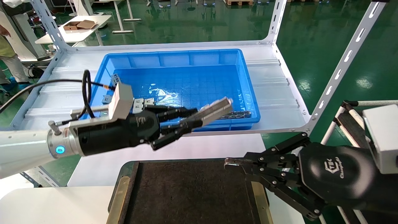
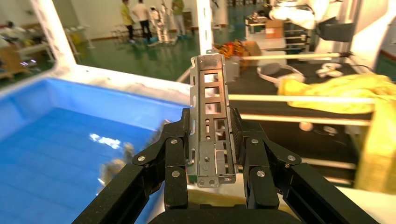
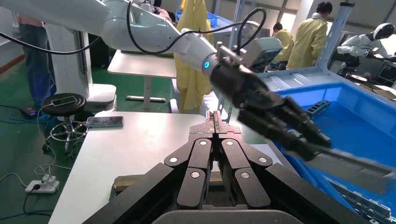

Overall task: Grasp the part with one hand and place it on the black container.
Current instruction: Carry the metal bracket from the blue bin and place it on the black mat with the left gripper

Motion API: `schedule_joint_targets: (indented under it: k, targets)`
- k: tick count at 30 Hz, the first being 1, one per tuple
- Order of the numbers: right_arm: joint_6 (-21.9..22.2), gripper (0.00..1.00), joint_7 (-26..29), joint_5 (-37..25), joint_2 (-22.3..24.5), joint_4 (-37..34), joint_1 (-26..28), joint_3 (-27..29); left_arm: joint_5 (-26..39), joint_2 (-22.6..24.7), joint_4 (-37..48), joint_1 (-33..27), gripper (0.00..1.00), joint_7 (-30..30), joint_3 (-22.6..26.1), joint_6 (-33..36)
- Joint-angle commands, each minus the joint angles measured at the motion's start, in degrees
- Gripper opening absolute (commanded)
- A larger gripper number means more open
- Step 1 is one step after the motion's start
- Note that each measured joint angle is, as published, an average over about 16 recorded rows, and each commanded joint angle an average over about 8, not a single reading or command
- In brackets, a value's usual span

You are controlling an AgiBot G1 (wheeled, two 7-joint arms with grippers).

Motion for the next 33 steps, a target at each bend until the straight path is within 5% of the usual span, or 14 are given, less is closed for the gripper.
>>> schedule_joint_targets:
  k: [1,15,33]
  targets:
    - [0.0,0.00,0.0,0.0,0.0,0.0,0.0,0.0,0.1,-0.6,-0.8,1.3,0.00,-0.2,0.3,1.7]
    - [0.0,0.00,0.0,0.0,0.0,0.0,0.0,0.0,-6.5,-6.5,-20.9,22.4,0.00,-9.3,0.5,-4.1]
    - [0.0,0.00,0.0,0.0,0.0,0.0,0.0,0.0,-6.2,-2.6,-39.0,45.6,0.00,-17.2,-0.8,-35.0]
